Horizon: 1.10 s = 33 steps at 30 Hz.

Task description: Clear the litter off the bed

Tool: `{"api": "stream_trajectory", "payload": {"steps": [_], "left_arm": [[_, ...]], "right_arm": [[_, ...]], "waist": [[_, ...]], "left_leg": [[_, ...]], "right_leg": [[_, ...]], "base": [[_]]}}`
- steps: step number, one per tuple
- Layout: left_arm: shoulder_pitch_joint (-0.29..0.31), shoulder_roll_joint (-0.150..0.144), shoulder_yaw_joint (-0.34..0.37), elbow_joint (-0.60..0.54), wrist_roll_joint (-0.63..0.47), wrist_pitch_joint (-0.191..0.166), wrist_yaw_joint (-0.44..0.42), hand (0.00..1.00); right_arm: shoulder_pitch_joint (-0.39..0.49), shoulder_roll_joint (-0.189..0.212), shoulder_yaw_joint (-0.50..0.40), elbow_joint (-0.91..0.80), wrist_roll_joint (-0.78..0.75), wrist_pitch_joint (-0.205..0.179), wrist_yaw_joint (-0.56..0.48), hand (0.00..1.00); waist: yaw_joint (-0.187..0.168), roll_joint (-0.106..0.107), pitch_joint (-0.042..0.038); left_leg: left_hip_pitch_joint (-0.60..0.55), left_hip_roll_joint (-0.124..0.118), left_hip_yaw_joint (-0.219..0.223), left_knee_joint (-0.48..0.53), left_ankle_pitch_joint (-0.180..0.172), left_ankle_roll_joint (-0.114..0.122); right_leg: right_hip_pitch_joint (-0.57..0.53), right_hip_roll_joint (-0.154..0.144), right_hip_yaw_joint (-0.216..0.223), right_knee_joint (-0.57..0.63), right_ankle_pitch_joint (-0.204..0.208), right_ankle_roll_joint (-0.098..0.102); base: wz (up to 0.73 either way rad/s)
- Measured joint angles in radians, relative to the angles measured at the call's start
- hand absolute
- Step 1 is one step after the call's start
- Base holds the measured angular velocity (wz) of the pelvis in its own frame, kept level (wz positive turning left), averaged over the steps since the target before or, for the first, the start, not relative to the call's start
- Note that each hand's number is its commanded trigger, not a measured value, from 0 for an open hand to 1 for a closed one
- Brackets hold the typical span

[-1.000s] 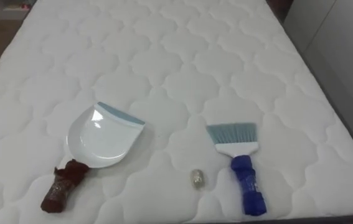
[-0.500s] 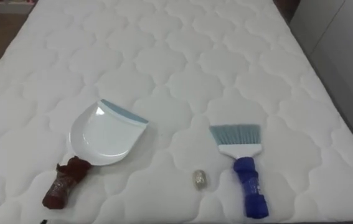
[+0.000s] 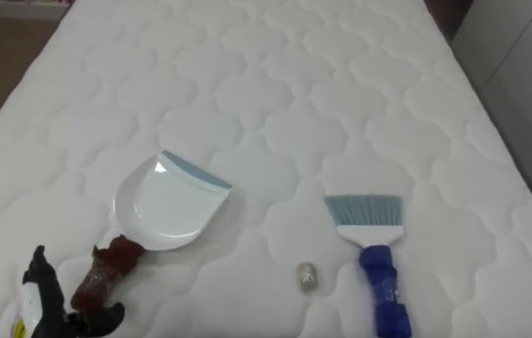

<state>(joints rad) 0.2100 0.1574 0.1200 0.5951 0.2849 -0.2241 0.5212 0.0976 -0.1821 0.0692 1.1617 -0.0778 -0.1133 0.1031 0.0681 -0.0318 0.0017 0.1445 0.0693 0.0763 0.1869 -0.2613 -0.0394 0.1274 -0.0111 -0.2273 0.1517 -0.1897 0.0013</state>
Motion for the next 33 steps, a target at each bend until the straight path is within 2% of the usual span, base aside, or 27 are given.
{"api": "stream_trajectory", "payload": {"steps": [4,8,17,19,21,25,27,33], "left_arm": [[-0.009,0.005,-0.011,-0.028,0.001,-0.011,0.000,0.00],[-0.043,0.010,-0.017,-0.048,0.003,-0.018,0.002,0.00],[-0.062,0.017,-0.029,-0.042,0.002,-0.017,0.019,0.00],[-0.066,0.017,-0.034,-0.042,0.001,-0.017,0.017,0.00],[-0.072,0.020,-0.052,-0.042,0.002,-0.016,0.013,0.00],[-0.074,0.020,-0.063,-0.038,0.002,-0.015,0.008,0.00],[-0.084,0.021,-0.065,0.002,0.003,-0.013,0.008,0.00],[-0.089,0.021,-0.064,0.035,0.001,0.002,0.008,0.00]], "right_arm": [[0.000,-0.001,-0.001,0.000,0.005,-0.008,0.012,0.00],[0.002,0.000,-0.007,0.000,0.035,-0.009,0.032,0.00],[0.001,-0.001,-0.016,0.000,0.034,-0.008,0.041,0.00],[0.000,-0.002,-0.016,-0.001,0.034,-0.008,0.038,0.00],[-0.001,-0.005,-0.016,-0.003,0.035,-0.008,0.030,0.00],[0.000,-0.009,-0.016,-0.004,0.036,-0.008,0.017,0.00],[0.000,-0.013,-0.016,-0.004,0.035,-0.007,0.018,0.00],[0.000,-0.013,-0.018,-0.004,0.034,-0.004,0.017,0.00]], "waist": [[-0.005,0.001,0.0009],[-0.017,0.001,0.0005],[-0.065,0.005,0.0021],[-0.065,0.008,0.0037],[-0.065,0.011,0.0009],[-0.066,0.020,0.0018],[-0.066,0.025,0.0006],[-0.067,0.027,0.0005]], "left_leg": [[-0.008,-0.001,0.000,0.002,0.000,0.000],[-0.012,-0.001,-0.010,0.004,0.000,0.000],[-0.011,-0.004,-0.022,0.001,0.000,0.000],[-0.015,-0.004,-0.022,0.001,0.000,0.000],[-0.031,-0.005,-0.021,0.003,0.000,0.000],[-0.037,-0.006,-0.021,0.002,0.000,0.000],[-0.038,-0.006,-0.021,0.001,0.000,0.000],[-0.038,-0.008,-0.024,0.002,0.000,0.000]], "right_leg": [[-0.009,0.000,0.004,0.000,0.000,0.000],[-0.013,-0.001,-0.001,0.000,0.000,0.000],[-0.010,0.000,0.006,-0.002,0.001,0.001],[-0.017,0.000,0.007,-0.002,0.001,0.002],[-0.032,-0.001,0.007,0.000,0.002,0.003],[-0.044,-0.002,0.009,-0.001,0.004,0.003],[-0.043,-0.001,0.015,-0.001,0.004,0.003],[-0.046,-0.002,0.027,-0.001,0.004,0.003]], "base": [[-0.02],[0.02],[-0.01],[-0.06],[0.00],[-0.01],[-0.06],[-0.05]]}}
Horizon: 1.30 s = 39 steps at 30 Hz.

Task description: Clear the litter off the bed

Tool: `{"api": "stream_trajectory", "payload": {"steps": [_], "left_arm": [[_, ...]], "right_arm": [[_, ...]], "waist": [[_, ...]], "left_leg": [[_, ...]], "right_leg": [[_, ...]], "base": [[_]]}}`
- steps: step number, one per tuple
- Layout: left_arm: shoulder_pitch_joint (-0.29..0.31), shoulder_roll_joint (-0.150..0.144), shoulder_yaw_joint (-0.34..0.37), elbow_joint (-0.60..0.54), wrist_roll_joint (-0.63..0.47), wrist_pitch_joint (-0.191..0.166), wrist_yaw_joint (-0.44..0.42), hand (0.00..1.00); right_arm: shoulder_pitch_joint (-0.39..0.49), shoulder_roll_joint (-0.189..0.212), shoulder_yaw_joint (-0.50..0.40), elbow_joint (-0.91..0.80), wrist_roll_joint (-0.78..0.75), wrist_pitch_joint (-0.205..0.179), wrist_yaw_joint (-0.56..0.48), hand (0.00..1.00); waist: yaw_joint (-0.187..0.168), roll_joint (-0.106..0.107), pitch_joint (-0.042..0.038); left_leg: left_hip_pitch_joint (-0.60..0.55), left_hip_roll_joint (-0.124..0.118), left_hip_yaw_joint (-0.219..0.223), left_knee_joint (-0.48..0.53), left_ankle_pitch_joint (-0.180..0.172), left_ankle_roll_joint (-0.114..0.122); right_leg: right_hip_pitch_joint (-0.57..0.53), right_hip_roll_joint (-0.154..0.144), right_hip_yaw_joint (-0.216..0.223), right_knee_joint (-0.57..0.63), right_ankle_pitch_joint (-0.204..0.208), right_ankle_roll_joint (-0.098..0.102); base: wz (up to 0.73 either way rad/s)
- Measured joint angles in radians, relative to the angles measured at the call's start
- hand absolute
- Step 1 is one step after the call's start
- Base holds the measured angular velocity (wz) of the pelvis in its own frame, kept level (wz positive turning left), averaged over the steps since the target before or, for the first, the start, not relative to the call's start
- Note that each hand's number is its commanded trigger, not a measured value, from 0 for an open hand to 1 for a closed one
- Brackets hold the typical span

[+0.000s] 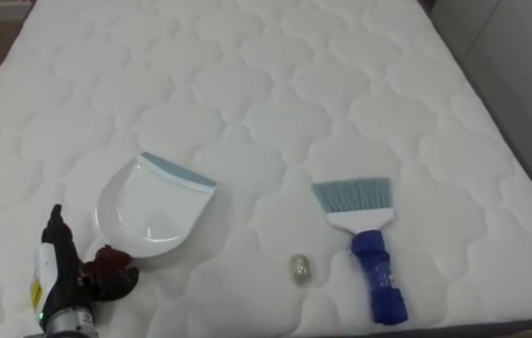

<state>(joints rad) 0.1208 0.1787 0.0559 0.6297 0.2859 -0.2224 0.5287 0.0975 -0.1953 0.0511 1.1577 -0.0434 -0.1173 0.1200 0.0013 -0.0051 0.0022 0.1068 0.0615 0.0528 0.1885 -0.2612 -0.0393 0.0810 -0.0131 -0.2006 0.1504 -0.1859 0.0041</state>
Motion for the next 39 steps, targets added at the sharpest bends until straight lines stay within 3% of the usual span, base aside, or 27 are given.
{"api": "stream_trajectory", "payload": {"steps": [11,13,14,15,16,17,18,19,20,21,22,23,24,29,39], "left_arm": [[-0.014,0.016,0.000,0.073,0.000,0.018,-0.015,0.00],[-0.015,0.017,0.000,0.087,-0.004,0.020,-0.020,0.00],[-0.030,0.020,-0.001,0.113,-0.021,0.020,-0.024,0.00],[-0.065,0.016,-0.013,0.145,-0.023,0.021,-0.034,0.00],[-0.088,0.015,-0.031,0.154,-0.020,0.022,-0.040,0.00],[-0.106,0.023,-0.051,0.157,-0.020,0.020,-0.046,0.00],[-0.107,0.029,-0.050,0.168,-0.021,0.022,-0.047,0.00],[-0.108,0.035,-0.050,0.177,-0.021,0.024,-0.051,0.00],[-0.109,0.043,-0.041,0.191,-0.022,0.035,-0.060,0.00],[-0.110,0.042,-0.017,0.201,-0.022,0.047,-0.068,0.00],[-0.115,0.039,-0.015,0.209,-0.023,0.053,-0.072,0.00],[-0.134,0.038,-0.015,0.224,-0.022,0.053,-0.083,0.00],[-0.155,0.040,-0.015,0.242,-0.021,0.052,-0.087,0.00],[-0.196,0.042,-0.020,0.267,-0.021,0.052,-0.105,0.00],[-0.199,0.043,-0.018,0.311,-0.022,0.064,-0.131,0.00]], "right_arm": [[-0.002,0.000,-0.005,0.000,0.000,0.005,0.001,0.00],[-0.006,0.000,-0.004,0.001,0.001,0.005,0.001,0.00],[-0.010,0.002,0.001,0.002,0.006,0.005,-0.001,0.00],[-0.005,-0.001,-0.001,0.009,0.013,0.005,-0.007,0.00],[0.000,-0.004,-0.013,0.012,0.021,0.007,-0.011,0.00],[0.002,0.000,-0.035,0.032,0.035,0.018,-0.015,0.00],[-0.014,-0.006,-0.032,0.044,0.039,0.026,-0.012,0.00],[-0.018,-0.006,-0.029,0.045,0.039,0.028,-0.014,0.00],[-0.029,-0.005,-0.022,0.044,0.036,0.032,-0.015,0.00],[-0.040,-0.008,-0.007,0.041,0.023,0.032,-0.019,0.00],[-0.039,-0.012,-0.002,0.040,0.017,0.032,-0.025,0.00],[-0.038,-0.014,0.005,0.041,0.018,0.041,-0.035,0.00],[-0.039,-0.015,0.003,0.043,0.039,0.051,-0.037,0.00],[-0.050,-0.018,0.006,0.044,0.040,0.061,-0.020,0.00],[-0.068,-0.023,0.015,0.046,0.039,0.067,-0.003,0.00]], "waist": [[-0.024,0.005,-0.0041],[-0.027,0.003,-0.0052],[-0.035,-0.015,0.0016],[-0.049,-0.032,0.0054],[-0.047,-0.020,-0.0007],[-0.020,-0.040,-0.0087],[0.001,-0.038,-0.0070],[0.012,-0.034,-0.0041],[0.029,-0.027,0.0001],[0.026,-0.024,0.0001],[0.013,-0.013,-0.0047],[-0.006,0.000,0.0033],[-0.017,0.002,0.0037],[-0.025,-0.005,0.0067],[-0.025,-0.010,0.0042]], "left_leg": [[0.004,-0.003,-0.001,0.000,0.000,0.000],[-0.011,-0.007,0.004,0.022,0.000,0.000],[-0.059,-0.026,0.013,0.099,-0.008,0.006],[-0.137,-0.048,0.011,0.089,0.001,0.022],[-0.178,-0.056,0.014,0.039,0.029,0.033],[-0.195,-0.072,0.060,0.028,0.105,0.062],[-0.191,-0.072,0.078,0.024,0.107,0.065],[-0.187,-0.072,0.068,0.024,0.107,0.065],[-0.183,-0.068,-0.008,0.024,0.107,0.065],[-0.186,-0.065,-0.063,0.026,0.103,0.059],[-0.187,-0.062,-0.062,0.025,0.102,0.053],[-0.185,-0.066,-0.048,0.021,0.101,0.052],[-0.180,-0.064,-0.019,0.010,0.102,0.052],[-0.189,-0.058,-0.005,0.010,0.100,0.052],[-0.233,-0.058,-0.010,0.042,0.099,0.053]], "right_leg": [[-0.007,-0.002,0.014,0.001,0.000,0.000],[-0.006,-0.010,0.040,0.000,0.001,0.000],[0.002,-0.039,0.104,-0.002,0.002,-0.001],[-0.005,-0.065,0.196,-0.002,0.002,0.000],[-0.020,-0.071,0.215,0.007,-0.001,0.005],[-0.065,-0.094,0.222,0.037,-0.018,0.038],[-0.076,-0.089,0.174,0.038,-0.019,0.044],[-0.079,-0.089,0.156,0.036,-0.019,0.043],[-0.099,-0.068,0.146,0.013,-0.008,0.032],[-0.118,-0.052,0.139,-0.024,0.048,0.017],[-0.110,-0.051,0.128,-0.020,0.062,0.018],[-0.103,-0.046,0.104,-0.014,0.063,0.017],[-0.102,-0.039,0.095,-0.013,0.060,0.018],[-0.128,-0.036,0.088,0.015,0.056,0.013],[-0.167,-0.037,0.085,0.039,0.050,0.012]], "base": [[-0.04],[-0.02],[0.51],[0.75],[0.57],[0.00],[-0.34],[-0.58],[-0.65],[-0.49],[0.04],[0.35],[0.29],[-0.02],[0.01]]}}
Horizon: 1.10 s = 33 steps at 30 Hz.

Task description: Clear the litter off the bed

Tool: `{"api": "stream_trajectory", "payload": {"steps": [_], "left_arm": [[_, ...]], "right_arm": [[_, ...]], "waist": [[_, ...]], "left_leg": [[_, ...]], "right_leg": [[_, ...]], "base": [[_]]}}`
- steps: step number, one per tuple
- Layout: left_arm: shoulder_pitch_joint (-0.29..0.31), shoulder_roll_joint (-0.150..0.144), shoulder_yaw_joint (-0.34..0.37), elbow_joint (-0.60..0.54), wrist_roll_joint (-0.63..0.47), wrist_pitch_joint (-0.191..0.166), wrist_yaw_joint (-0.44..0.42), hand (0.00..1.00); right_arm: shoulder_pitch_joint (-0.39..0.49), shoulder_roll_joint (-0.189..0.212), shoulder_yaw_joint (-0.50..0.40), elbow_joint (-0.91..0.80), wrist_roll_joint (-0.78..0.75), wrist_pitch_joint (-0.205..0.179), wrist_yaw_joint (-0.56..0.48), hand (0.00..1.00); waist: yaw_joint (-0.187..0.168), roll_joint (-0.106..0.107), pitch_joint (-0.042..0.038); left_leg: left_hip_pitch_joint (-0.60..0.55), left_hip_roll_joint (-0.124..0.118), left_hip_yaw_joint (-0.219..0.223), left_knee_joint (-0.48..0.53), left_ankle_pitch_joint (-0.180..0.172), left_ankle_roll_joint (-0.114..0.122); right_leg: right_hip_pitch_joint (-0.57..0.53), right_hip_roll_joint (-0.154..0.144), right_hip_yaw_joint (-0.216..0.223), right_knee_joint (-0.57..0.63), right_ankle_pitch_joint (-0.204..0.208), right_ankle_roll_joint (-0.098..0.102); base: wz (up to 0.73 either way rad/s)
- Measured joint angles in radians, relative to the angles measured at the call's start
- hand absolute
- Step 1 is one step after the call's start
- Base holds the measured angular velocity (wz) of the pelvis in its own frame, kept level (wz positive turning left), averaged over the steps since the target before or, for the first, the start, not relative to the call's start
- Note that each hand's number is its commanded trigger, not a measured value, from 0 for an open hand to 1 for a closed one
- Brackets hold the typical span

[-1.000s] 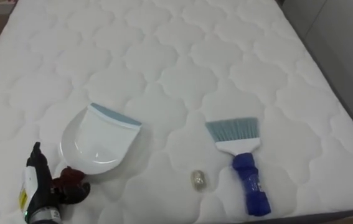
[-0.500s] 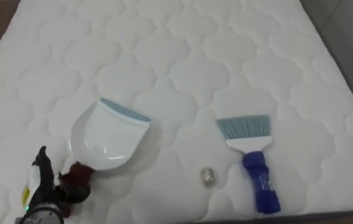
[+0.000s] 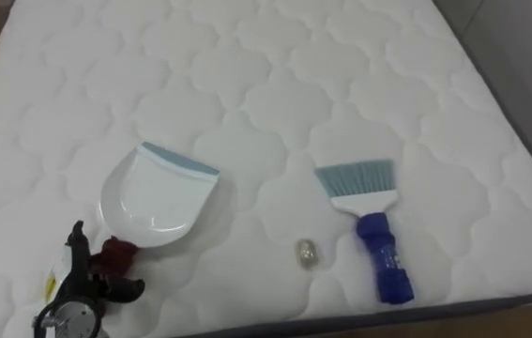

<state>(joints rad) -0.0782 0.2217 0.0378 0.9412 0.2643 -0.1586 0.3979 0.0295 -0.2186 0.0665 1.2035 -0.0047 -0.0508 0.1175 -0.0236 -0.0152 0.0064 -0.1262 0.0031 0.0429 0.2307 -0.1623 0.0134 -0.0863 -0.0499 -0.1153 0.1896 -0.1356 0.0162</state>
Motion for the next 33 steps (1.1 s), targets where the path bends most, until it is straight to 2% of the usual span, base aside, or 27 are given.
{"api": "stream_trajectory", "payload": {"steps": [9,16,26,33], "left_arm": [[-0.010,-0.010,-0.005,0.039,0.000,0.006,-0.036,0.00],[-0.009,-0.010,-0.002,0.039,0.001,0.006,-0.059,0.00],[-0.010,-0.010,-0.001,0.042,0.000,0.006,-0.056,0.00],[-0.055,-0.009,-0.002,0.093,-0.036,0.006,-0.057,0.00]], "right_arm": [[-0.004,0.000,0.010,-0.003,0.000,0.000,0.005,0.00],[-0.007,0.001,0.010,-0.004,-0.006,0.000,0.003,0.00],[-0.008,0.000,0.021,0.005,0.001,-0.001,-0.014,0.00],[-0.016,-0.008,0.023,0.007,0.001,-0.002,-0.022,0.00]], "waist": [[0.000,0.001,0.0006],[0.009,0.004,0.0010],[0.003,0.006,0.0003],[0.003,0.011,0.0030]], "left_leg": [[-0.001,0.002,-0.005,-0.003,-0.002,-0.002],[0.027,0.003,0.005,-0.012,-0.006,-0.002],[0.029,0.006,0.025,-0.016,-0.008,-0.001],[-0.013,0.009,0.031,-0.001,-0.009,-0.001]], "right_leg": [[0.002,-0.001,-0.024,-0.001,-0.002,0.001],[0.016,0.000,-0.021,-0.004,-0.003,0.001],[0.012,0.000,-0.006,0.002,-0.003,0.000],[-0.036,-0.002,-0.024,0.024,-0.003,-0.001]], "base": [[0.04],[-0.05],[-0.05],[-0.01]]}}
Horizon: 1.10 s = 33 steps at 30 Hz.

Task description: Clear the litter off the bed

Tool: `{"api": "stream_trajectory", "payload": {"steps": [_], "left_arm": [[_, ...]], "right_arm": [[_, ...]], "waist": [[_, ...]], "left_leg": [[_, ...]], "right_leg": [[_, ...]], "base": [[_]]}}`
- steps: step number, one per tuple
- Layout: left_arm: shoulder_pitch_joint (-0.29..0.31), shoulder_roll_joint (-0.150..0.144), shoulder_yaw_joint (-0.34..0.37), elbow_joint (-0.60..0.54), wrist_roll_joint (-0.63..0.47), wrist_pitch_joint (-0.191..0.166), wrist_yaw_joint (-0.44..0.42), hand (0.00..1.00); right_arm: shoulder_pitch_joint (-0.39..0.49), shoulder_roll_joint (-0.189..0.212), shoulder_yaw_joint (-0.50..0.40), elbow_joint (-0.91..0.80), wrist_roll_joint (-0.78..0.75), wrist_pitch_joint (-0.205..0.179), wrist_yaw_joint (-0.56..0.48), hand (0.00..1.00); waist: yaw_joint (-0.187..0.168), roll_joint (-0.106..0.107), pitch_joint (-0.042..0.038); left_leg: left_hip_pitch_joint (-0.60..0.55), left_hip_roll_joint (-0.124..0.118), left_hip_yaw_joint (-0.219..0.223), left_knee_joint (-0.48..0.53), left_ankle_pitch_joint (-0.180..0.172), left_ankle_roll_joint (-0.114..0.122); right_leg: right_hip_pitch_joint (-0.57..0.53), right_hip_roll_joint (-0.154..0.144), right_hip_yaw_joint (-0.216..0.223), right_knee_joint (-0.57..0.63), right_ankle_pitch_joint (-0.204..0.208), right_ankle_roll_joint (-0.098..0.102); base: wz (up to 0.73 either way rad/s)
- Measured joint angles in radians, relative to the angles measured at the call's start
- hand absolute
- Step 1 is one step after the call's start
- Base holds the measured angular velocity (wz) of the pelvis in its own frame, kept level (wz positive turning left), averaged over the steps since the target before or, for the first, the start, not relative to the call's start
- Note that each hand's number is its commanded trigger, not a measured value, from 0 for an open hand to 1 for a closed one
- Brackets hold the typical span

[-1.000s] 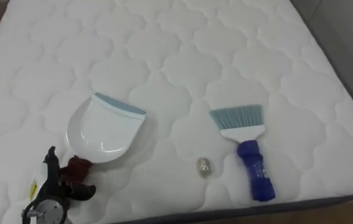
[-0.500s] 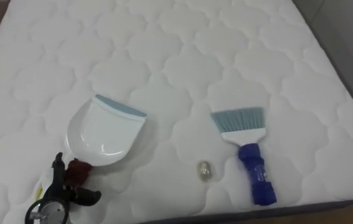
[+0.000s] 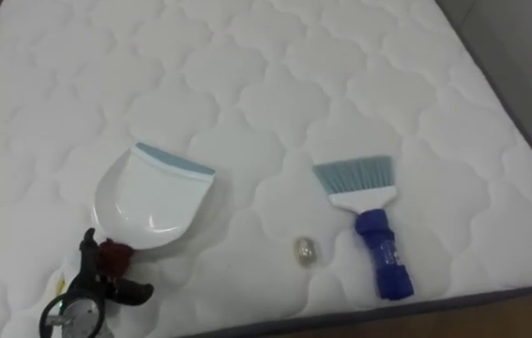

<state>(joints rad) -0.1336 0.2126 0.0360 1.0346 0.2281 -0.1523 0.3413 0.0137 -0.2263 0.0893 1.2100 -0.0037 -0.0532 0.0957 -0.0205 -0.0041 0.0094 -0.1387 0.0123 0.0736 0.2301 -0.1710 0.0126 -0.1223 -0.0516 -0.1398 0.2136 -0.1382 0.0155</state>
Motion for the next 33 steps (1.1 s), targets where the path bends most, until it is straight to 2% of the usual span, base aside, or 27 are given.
{"api": "stream_trajectory", "payload": {"steps": [2,6,13,16,20,28,29,30,31,32,33], "left_arm": [[-0.020,0.002,0.000,0.034,0.000,0.001,-0.001,0.00],[-0.056,0.006,-0.001,0.068,-0.001,0.000,-0.001,0.00],[-0.081,0.006,-0.004,0.098,-0.001,0.001,-0.013,0.00],[-0.104,0.011,-0.005,0.106,-0.002,0.001,-0.023,0.00],[-0.132,0.018,-0.009,0.128,-0.002,0.001,-0.025,0.00],[-0.147,0.034,-0.023,0.150,-0.001,0.001,-0.026,0.00],[-0.148,0.036,-0.027,0.156,-0.002,0.002,-0.026,0.05],[-0.150,0.039,-0.037,0.162,-0.002,0.005,-0.026,0.35],[-0.152,0.041,-0.044,0.165,-0.002,0.007,-0.027,0.95],[-0.155,0.041,-0.050,0.165,-0.002,0.016,-0.028,1.00],[-0.157,0.042,-0.053,0.165,-0.003,0.022,-0.029,1.00]], "right_arm": [[-0.006,-0.006,0.007,0.002,-0.001,-0.002,-0.003,0.00],[-0.023,-0.008,0.008,0.009,-0.001,-0.003,-0.018,0.00],[-0.037,-0.009,0.031,0.009,0.003,-0.007,-0.019,0.00],[-0.052,-0.011,0.045,0.009,0.005,-0.011,-0.020,0.00],[-0.070,-0.012,0.058,0.009,0.007,-0.012,-0.020,0.00],[-0.082,-0.012,0.074,0.013,0.003,-0.012,-0.032,0.00],[-0.081,-0.011,0.077,0.012,0.004,-0.012,-0.038,0.00],[-0.080,-0.011,0.084,0.012,0.005,-0.012,-0.049,0.00],[-0.079,-0.011,0.086,0.012,0.007,-0.011,-0.054,0.00],[-0.077,-0.010,0.086,0.013,0.010,-0.011,-0.061,0.00],[-0.075,-0.010,0.086,0.013,0.014,-0.011,-0.066,0.00]], "waist": [[-0.002,0.005,0.0032],[-0.002,0.008,0.0037],[-0.010,0.006,0.0056],[-0.011,0.006,0.0146],[-0.012,0.006,0.0203],[-0.025,0.003,0.0223],[-0.028,0.003,0.0223],[-0.029,0.004,0.0225],[-0.029,0.004,0.0227],[-0.029,0.005,0.0228],[-0.030,0.005,0.0231]], "left_leg": [[-0.002,0.000,0.001,0.001,0.000,0.000],[-0.033,0.001,0.004,0.010,0.000,0.000],[-0.077,0.000,0.005,0.040,-0.001,0.001],[-0.096,-0.001,0.005,0.048,-0.001,0.001],[-0.131,0.000,0.005,0.072,-0.001,0.002],[-0.152,-0.002,0.007,0.078,-0.001,0.002],[-0.151,-0.002,0.007,0.078,-0.001,0.002],[-0.151,-0.002,0.007,0.078,-0.001,0.002],[-0.151,-0.002,0.007,0.078,-0.001,0.002],[-0.151,-0.002,0.008,0.078,-0.001,0.002],[-0.152,-0.002,0.009,0.078,-0.001,0.002]], "right_leg": [[-0.005,0.000,-0.005,0.008,0.000,0.000],[-0.043,-0.003,-0.009,0.029,-0.004,-0.004],[-0.089,-0.010,-0.015,0.063,-0.013,-0.008],[-0.114,-0.014,-0.016,0.084,-0.018,-0.010],[-0.145,-0.015,-0.016,0.102,-0.023,-0.012],[-0.168,-0.019,-0.015,0.112,-0.025,-0.011],[-0.168,-0.019,-0.015,0.112,-0.025,-0.011],[-0.168,-0.019,-0.015,0.112,-0.025,-0.011],[-0.168,-0.019,-0.015,0.112,-0.025,-0.011],[-0.168,-0.018,-0.015,0.112,-0.025,-0.011],[-0.169,-0.019,-0.014,0.113,-0.025,-0.011]], "base": [[-0.04],[-0.02],[-0.01],[0.00],[0.01],[0.00],[0.00],[0.00],[0.00],[0.00],[0.00]]}}
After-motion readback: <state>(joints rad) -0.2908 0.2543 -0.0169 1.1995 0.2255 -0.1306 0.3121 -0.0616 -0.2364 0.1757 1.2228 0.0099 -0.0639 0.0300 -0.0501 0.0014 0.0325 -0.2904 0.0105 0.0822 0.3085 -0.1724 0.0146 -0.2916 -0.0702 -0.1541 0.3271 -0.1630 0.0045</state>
